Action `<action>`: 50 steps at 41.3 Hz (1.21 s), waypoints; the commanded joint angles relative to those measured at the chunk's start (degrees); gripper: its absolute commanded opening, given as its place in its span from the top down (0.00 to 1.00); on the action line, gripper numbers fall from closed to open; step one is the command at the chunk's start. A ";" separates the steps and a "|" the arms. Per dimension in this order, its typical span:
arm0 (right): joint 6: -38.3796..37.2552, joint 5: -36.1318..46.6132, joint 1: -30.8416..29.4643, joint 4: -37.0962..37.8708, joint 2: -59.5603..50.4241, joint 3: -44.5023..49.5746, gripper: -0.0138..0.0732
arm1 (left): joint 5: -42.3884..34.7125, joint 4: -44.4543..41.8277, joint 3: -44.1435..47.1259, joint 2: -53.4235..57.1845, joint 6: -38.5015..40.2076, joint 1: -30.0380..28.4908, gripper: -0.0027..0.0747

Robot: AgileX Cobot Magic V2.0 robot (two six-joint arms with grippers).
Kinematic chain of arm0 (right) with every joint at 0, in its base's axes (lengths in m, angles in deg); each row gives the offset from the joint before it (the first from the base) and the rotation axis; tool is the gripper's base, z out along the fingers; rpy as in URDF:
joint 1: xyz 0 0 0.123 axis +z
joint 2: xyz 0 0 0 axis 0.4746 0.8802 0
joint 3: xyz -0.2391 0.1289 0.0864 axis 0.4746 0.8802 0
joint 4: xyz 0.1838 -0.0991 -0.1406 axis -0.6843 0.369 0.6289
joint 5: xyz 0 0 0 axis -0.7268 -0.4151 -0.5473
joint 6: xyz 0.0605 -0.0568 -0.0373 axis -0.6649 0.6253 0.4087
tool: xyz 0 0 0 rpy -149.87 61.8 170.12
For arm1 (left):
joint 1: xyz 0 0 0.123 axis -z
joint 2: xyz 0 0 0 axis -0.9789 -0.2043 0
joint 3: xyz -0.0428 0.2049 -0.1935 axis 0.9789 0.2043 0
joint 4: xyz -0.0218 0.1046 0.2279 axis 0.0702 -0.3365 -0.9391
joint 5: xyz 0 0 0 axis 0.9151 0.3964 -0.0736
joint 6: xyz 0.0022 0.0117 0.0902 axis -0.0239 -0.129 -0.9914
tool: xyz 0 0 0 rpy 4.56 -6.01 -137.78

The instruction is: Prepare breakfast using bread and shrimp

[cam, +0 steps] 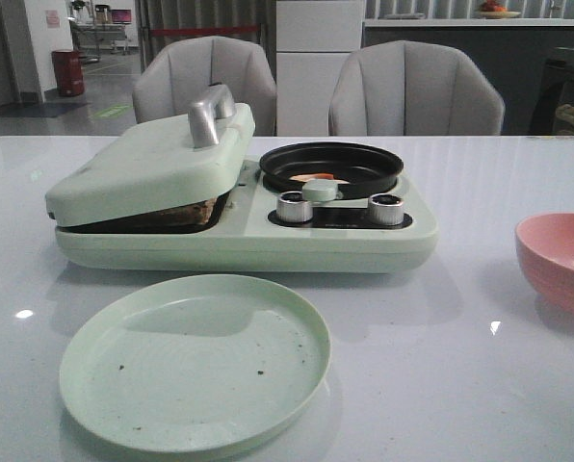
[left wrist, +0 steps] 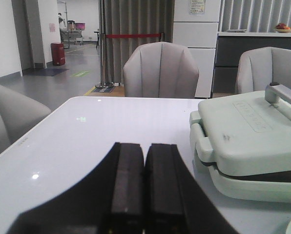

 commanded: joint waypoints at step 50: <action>10.15 57.34 -8.12 -3.00 -28.22 40.37 0.79 | -5.38 0.31 0.30 1.07 0.03 0.39 0.84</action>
